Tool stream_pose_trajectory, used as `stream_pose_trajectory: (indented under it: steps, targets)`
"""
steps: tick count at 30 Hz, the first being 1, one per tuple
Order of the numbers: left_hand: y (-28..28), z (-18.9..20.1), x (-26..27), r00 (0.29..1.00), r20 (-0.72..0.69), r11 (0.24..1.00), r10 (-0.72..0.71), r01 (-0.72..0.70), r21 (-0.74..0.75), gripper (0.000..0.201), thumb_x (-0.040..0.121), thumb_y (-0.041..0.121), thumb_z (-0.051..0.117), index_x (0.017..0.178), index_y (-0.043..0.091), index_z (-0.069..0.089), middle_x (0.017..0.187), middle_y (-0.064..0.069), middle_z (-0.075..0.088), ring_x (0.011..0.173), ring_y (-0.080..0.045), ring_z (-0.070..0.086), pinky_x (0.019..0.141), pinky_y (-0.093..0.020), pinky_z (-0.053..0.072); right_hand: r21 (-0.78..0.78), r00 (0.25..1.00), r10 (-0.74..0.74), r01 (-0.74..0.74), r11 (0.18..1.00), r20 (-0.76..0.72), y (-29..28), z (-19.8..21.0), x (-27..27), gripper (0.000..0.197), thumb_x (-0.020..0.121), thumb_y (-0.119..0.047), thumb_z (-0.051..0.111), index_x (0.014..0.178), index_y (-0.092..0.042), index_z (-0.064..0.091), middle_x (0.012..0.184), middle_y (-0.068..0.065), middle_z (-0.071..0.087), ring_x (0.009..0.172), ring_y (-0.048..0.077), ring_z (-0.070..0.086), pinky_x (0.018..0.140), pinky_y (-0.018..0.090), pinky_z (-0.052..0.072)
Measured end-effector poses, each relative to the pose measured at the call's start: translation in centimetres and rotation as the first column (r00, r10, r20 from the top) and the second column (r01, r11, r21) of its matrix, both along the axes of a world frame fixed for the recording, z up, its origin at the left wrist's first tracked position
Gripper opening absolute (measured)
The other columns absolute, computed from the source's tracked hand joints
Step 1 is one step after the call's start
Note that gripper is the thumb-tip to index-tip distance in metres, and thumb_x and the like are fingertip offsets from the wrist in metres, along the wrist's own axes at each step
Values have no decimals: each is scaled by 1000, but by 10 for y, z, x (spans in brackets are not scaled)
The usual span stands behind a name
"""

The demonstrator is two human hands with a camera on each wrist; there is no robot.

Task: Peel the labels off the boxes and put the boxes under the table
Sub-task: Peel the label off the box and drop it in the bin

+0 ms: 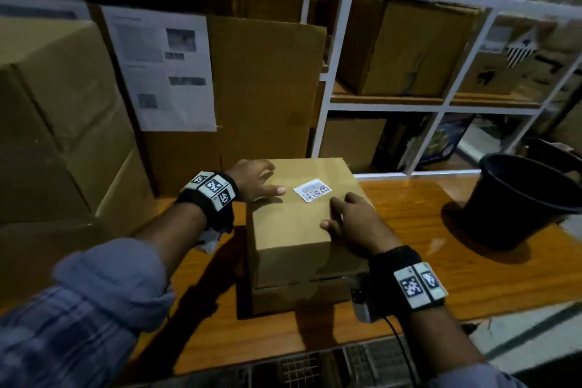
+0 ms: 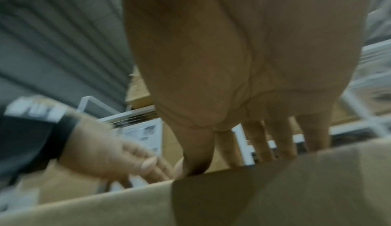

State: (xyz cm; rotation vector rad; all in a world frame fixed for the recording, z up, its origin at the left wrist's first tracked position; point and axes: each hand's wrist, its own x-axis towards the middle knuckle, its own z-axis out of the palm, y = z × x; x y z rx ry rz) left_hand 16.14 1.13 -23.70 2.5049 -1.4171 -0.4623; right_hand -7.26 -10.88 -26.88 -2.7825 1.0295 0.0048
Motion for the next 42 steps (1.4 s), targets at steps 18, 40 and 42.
stream_pose_trajectory:
  steps: [18, 40, 42]
  targets:
    - [8, -38, -9, 888, 460, 995, -11, -36, 93, 102, 82, 94, 13, 161, 30, 30, 148, -17, 43, 129, -34, 40, 102, -48, 36, -62, 860, -502, 508, 859, 84, 61, 9, -14, 65, 88, -74, 59, 120, -18, 58, 126, 14, 46, 101, 31, 61, 80, 40, 53]
    - [-29, -9, -47, 966, 225, 991, -130, 132, 4, 48, 95, 63, 58, 139, 44, 53, 153, 4, 48, 139, -23, 43, 107, -48, 40, 143, 918, -368, 387, 911, -146, -6, 0, -51, 104, 84, -87, 48, 163, -30, 13, 161, 21, 26, 147, 42, 31, 117, 57, 38]
    - [-44, -13, -38, 945, 257, 978, -204, 186, 93, 57, 98, 65, 49, 149, 41, 42, 167, -3, 29, 152, -29, 27, 119, -54, 27, 208, 934, -336, 355, 911, -124, -9, -1, -53, 107, 87, -83, 49, 167, -32, 0, 171, 19, 4, 157, 42, 7, 124, 60, 23]
